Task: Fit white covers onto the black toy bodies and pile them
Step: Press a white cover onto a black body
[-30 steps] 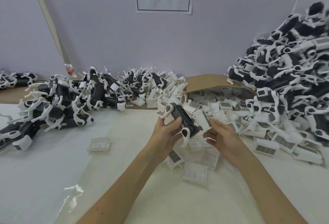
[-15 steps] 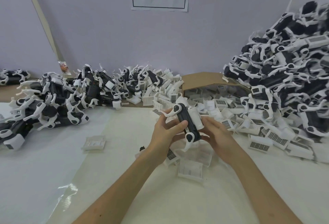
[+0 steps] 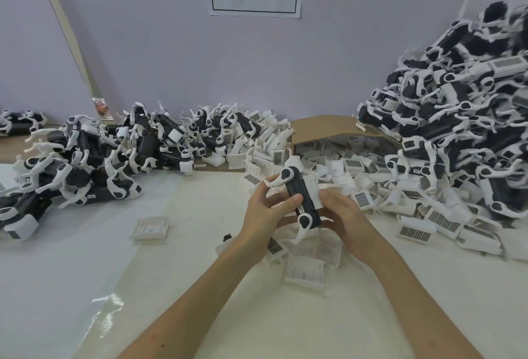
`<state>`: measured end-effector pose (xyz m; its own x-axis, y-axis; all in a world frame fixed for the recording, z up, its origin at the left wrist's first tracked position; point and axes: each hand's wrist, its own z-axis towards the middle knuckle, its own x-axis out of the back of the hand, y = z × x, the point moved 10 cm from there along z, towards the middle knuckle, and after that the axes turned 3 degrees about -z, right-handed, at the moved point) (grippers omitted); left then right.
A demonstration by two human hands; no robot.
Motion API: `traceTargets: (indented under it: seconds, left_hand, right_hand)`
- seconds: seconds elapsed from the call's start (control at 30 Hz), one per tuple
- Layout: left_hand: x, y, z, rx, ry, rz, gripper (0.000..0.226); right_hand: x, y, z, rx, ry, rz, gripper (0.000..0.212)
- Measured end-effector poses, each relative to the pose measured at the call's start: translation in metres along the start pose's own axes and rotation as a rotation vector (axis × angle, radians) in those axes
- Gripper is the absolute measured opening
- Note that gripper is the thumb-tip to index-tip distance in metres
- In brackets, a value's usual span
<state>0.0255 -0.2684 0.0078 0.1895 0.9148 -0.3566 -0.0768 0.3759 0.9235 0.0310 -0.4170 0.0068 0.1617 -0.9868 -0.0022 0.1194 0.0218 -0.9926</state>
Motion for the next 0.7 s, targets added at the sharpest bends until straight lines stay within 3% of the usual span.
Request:
traceTargets:
  seconds: [0.23, 0.5, 0.7]
  left_hand:
    - [0.000, 0.000, -0.001, -0.005, 0.008, 0.011, 0.047]
    - [-0.002, 0.004, -0.004, -0.054, 0.011, 0.104, 0.049]
    - [-0.002, 0.005, -0.005, -0.045, 0.015, 0.099, 0.041]
  right_hand:
    - [0.002, -0.004, 0.000, 0.032, 0.025, -0.005, 0.048]
    - [-0.006, -0.012, -0.005, 0.111, -0.041, -0.138, 0.023]
    - [0.000, -0.007, 0.000, 0.104, 0.009, -0.150, 0.025]
